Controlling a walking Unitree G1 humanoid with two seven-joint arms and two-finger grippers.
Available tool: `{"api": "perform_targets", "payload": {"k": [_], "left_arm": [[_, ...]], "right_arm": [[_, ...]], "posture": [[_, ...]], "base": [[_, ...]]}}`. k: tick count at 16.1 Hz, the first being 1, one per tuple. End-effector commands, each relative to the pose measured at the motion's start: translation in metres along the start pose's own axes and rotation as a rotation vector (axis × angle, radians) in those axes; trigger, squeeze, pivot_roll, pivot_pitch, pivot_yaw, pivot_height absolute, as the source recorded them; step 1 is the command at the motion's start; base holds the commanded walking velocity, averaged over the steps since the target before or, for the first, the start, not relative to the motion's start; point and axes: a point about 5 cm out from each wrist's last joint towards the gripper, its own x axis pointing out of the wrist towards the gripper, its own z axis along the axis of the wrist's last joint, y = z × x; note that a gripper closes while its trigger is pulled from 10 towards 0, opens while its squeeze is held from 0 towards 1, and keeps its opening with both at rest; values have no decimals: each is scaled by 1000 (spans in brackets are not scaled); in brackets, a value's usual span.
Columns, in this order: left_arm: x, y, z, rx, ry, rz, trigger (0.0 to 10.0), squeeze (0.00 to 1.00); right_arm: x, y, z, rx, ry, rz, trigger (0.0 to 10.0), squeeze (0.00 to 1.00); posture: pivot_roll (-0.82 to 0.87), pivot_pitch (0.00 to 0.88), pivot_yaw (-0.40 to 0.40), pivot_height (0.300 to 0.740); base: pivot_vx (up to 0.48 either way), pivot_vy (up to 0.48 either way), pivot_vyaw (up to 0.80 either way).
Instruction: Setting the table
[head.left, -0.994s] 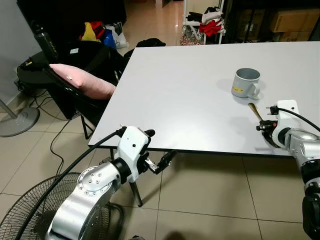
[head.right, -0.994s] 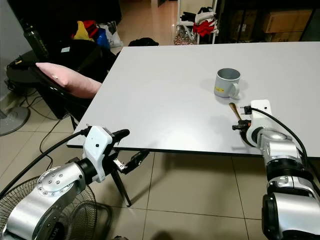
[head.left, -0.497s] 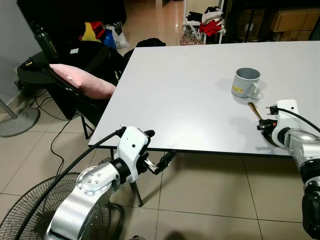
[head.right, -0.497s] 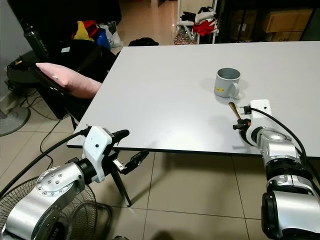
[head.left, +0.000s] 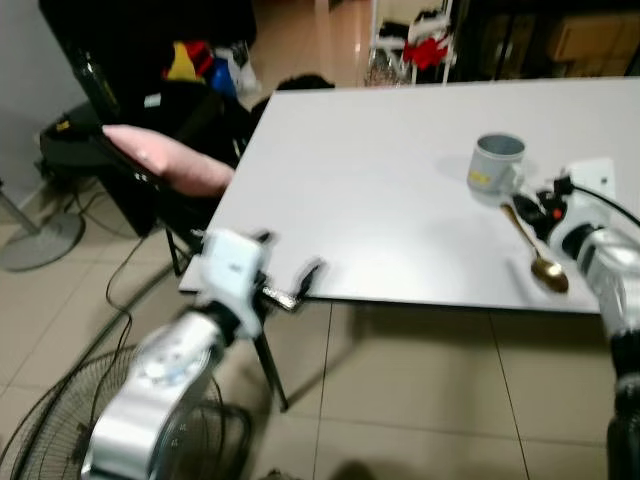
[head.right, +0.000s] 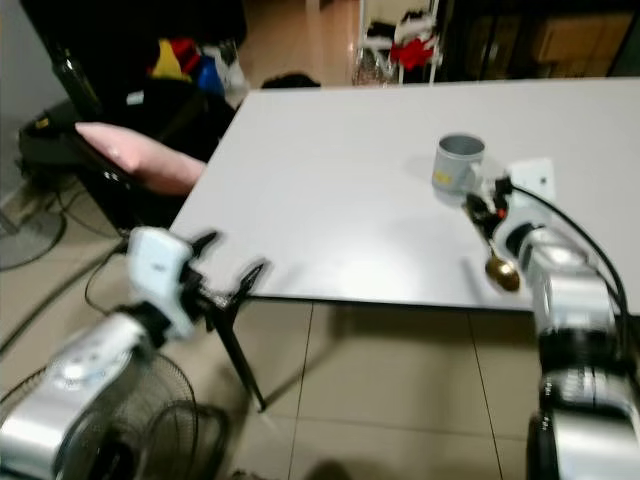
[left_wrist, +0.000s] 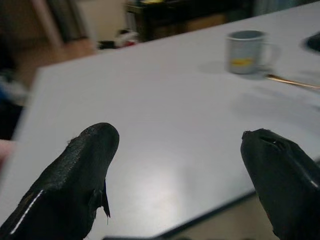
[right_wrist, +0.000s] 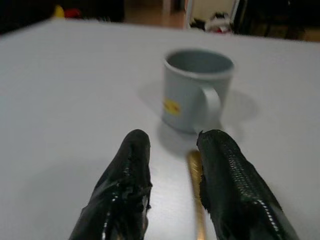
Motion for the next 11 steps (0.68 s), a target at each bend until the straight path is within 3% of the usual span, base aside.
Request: {"api": "perform_targets", "payload": {"k": [1,2,3,4,6,8,11], "left_arm": [[-7,6,0,34,9,70,10000,0],[-12,6,0,42,12,120,10000,0],[-17,6,-2,35,16,171,10000,0],[-21,6,-6,37,32,214,10000,0],[-28,4,-13,30,62,260,10000,0],[-35,4,-15,29,73,317,10000,0],[-41,3,-15,54,75,361,10000,0]], "right_arm": [[-6,22,11,26,-59,56,10000,996],[-16,43,12,36,-91,82,10000,416],[-25,59,9,33,-110,84,10000,0],[-34,74,7,40,-154,76,10000,0],[-47,95,-6,109,-133,58,10000,0],[-64,121,-14,114,-120,133,10000,0],[-75,132,-16,112,-73,157,10000,0]], "posture": [[-132,0,136,740],[-123,0,131,740],[-115,0,124,740],[-111,0,119,740],[-107,9,112,740],[-98,14,100,740],[-91,1,94,740]], "base": [[0,-315,0],[0,-356,0],[0,-398,0],[0,-401,0],[0,-398,0],[0,-401,0],[0,-400,0]]}}
